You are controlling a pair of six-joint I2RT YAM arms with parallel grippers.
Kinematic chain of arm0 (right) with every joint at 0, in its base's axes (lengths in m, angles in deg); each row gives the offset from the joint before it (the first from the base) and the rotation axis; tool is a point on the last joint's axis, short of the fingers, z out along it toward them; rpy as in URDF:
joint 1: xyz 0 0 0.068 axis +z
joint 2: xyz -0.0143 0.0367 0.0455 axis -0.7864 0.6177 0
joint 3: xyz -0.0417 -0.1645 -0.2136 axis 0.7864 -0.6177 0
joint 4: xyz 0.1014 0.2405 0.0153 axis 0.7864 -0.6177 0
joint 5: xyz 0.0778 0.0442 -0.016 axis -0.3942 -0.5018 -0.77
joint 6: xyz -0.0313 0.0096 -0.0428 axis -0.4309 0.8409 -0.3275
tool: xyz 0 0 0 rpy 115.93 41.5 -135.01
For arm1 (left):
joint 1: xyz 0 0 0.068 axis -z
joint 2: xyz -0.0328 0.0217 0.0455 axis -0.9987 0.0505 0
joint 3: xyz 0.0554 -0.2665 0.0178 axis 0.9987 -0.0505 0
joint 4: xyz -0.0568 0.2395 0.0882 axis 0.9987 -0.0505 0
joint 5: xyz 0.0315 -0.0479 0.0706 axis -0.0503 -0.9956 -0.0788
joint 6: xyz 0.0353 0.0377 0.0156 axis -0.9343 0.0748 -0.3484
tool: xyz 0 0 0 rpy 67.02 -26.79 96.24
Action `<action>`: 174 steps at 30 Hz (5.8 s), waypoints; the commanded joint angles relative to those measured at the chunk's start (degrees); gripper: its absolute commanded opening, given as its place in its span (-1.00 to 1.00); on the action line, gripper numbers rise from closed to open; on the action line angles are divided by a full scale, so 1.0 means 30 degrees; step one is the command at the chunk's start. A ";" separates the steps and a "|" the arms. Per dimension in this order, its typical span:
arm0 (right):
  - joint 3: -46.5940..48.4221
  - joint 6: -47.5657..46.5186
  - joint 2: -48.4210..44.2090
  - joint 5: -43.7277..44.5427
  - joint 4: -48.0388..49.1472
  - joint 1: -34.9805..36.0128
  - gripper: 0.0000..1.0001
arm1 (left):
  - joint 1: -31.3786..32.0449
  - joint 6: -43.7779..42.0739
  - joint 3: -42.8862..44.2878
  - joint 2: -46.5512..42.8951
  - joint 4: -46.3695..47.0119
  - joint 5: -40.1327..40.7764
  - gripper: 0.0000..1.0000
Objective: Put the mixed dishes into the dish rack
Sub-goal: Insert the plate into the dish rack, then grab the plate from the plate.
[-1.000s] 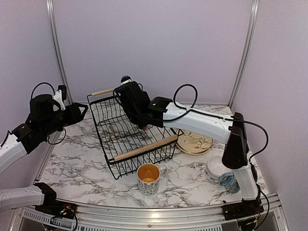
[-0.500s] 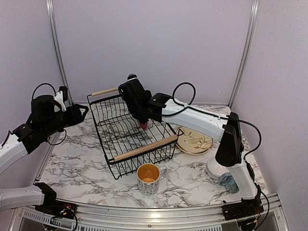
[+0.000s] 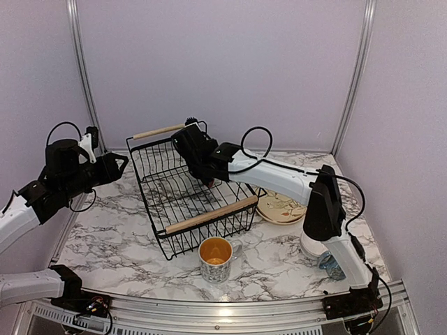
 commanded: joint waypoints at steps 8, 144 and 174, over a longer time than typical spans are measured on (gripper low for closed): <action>0.1858 -0.0197 0.0628 0.1001 0.2208 0.0002 -1.00 | -0.0090 -0.0252 -0.0517 -0.0313 -0.0564 0.0158 0.18; -1.7368 -0.7589 -0.6817 -3.1145 -0.1535 -1.9741 -0.24 | 1.0191 -0.1086 1.2281 1.3392 -0.3394 0.3182 0.07; -1.6884 -0.7463 -0.8709 -2.9842 -0.1814 -1.9078 -1.00 | 1.0191 -0.1196 1.1297 1.2924 -0.3336 0.3238 0.10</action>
